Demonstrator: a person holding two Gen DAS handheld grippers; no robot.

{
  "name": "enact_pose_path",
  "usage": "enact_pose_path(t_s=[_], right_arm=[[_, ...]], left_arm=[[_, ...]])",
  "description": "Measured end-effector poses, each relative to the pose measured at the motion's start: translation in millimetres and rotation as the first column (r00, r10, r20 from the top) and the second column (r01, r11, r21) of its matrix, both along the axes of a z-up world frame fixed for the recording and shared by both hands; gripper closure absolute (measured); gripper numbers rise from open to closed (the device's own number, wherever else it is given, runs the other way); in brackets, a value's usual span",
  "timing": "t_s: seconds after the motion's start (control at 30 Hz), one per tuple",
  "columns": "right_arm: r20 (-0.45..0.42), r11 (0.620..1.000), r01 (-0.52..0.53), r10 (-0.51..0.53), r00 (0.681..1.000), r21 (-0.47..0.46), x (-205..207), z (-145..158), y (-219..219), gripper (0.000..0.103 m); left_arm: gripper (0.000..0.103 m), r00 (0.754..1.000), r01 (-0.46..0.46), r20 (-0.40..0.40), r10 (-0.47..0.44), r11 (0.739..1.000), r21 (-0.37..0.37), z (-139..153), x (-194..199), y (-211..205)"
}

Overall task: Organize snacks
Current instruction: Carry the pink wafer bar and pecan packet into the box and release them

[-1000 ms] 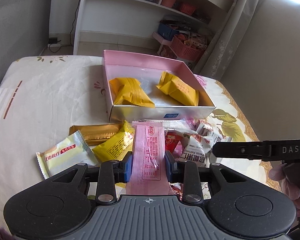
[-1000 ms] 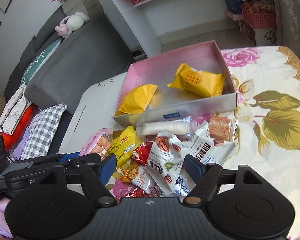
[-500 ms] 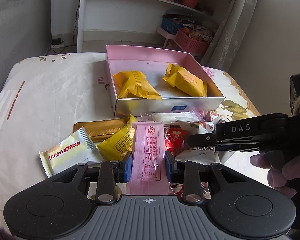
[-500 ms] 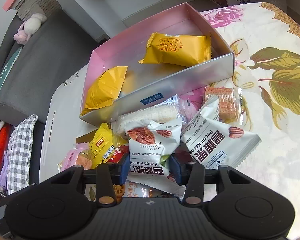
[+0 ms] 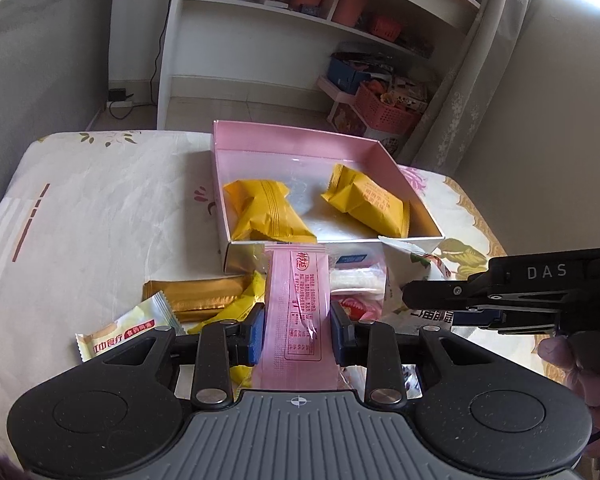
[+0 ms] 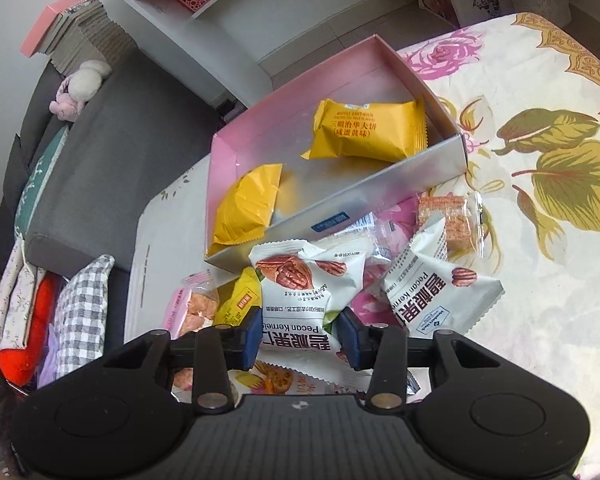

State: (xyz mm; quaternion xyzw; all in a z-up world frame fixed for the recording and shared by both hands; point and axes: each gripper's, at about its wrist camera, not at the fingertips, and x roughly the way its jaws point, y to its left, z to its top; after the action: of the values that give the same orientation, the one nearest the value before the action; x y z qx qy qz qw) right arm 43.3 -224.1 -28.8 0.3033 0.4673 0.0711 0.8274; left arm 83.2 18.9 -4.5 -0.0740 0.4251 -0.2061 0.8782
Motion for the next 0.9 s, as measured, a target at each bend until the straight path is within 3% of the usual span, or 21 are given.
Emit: enact_pose_path(t_s=[0.3, 0.53, 0.9], right_arm=[[0.070, 0.993, 0.093, -0.099, 0.993, 0.077, 29.3, 12.1, -21.0, 0.069], [0.076, 0.984, 0.102, -0.114, 0.990, 0.147, 61.0, -9.5, -45.4, 0.068], [0.094, 0.978, 0.092, -0.111, 0.989, 0.186, 87.1, -29.8, -51.2, 0.068]], left_arm=[[0.073, 0.998, -0.039, 0.040, 0.043, 0.995, -0.091, 10.3, 31.5, -28.6], [0.073, 0.992, -0.065, 0.103, 0.069, 0.997, -0.050, -4.2, 59.9, -52.6], [0.073, 0.990, -0.121, 0.075, 0.122, 0.992, -0.025, -34.1, 87.7, -72.1]])
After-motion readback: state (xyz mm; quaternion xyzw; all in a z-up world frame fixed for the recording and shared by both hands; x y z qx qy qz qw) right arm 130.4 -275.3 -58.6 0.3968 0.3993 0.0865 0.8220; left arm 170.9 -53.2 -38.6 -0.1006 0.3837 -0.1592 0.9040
